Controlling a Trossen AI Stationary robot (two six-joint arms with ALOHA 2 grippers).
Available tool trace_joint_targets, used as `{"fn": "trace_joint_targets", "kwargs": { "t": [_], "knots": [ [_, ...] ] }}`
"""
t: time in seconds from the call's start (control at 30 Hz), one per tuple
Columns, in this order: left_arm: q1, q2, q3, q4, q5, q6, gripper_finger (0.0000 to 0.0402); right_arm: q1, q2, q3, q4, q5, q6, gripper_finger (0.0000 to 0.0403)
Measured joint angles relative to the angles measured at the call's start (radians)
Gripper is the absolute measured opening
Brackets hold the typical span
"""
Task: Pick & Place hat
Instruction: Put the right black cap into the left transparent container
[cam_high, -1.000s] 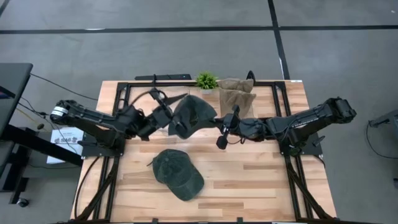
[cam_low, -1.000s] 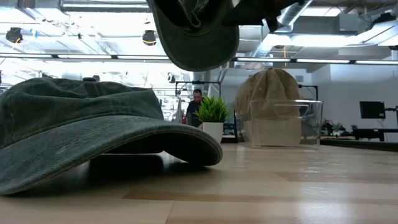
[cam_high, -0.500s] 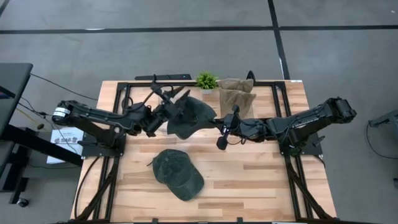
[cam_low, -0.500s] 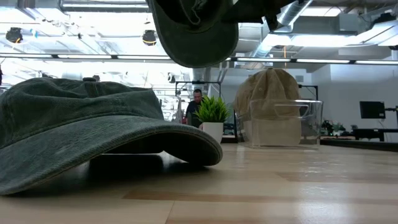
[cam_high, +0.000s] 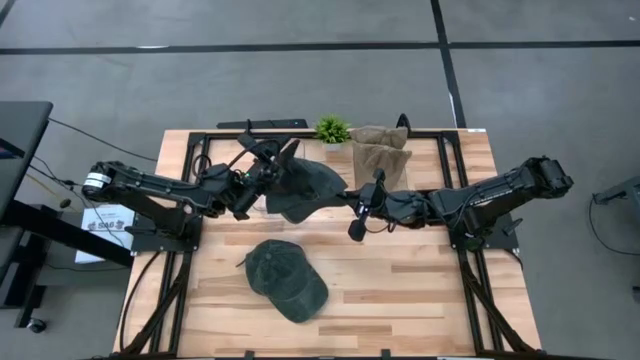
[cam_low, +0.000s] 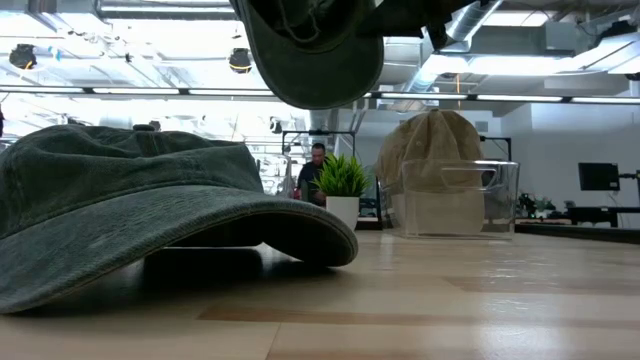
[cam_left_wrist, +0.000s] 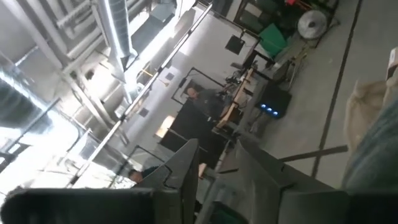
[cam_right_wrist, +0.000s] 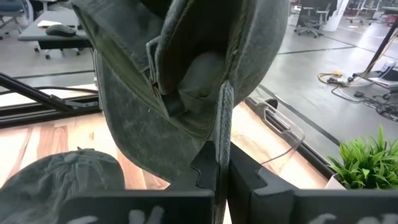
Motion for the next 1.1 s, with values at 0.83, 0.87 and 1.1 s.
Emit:
{"fn": "trace_joint_targets", "kwargs": {
  "t": [0.83,0.87,1.1],
  "knots": [
    [-0.067,-0.07,0.0,0.051,0.573,-0.768,0.0106,-0.006,0.0,0.0,-0.001,0.029,-0.008,0.0],
    [-0.079,-0.085,0.0,0.027,0.592,-0.803,0.0106,-0.009,-0.001,0.0,-0.001,0.03,-0.011,0.0],
    [-0.149,-0.183,-0.002,-0.255,0.729,-1.036,0.0106,-0.011,-0.059,0.0,-0.017,0.054,-0.025,0.0]
  ]
}}
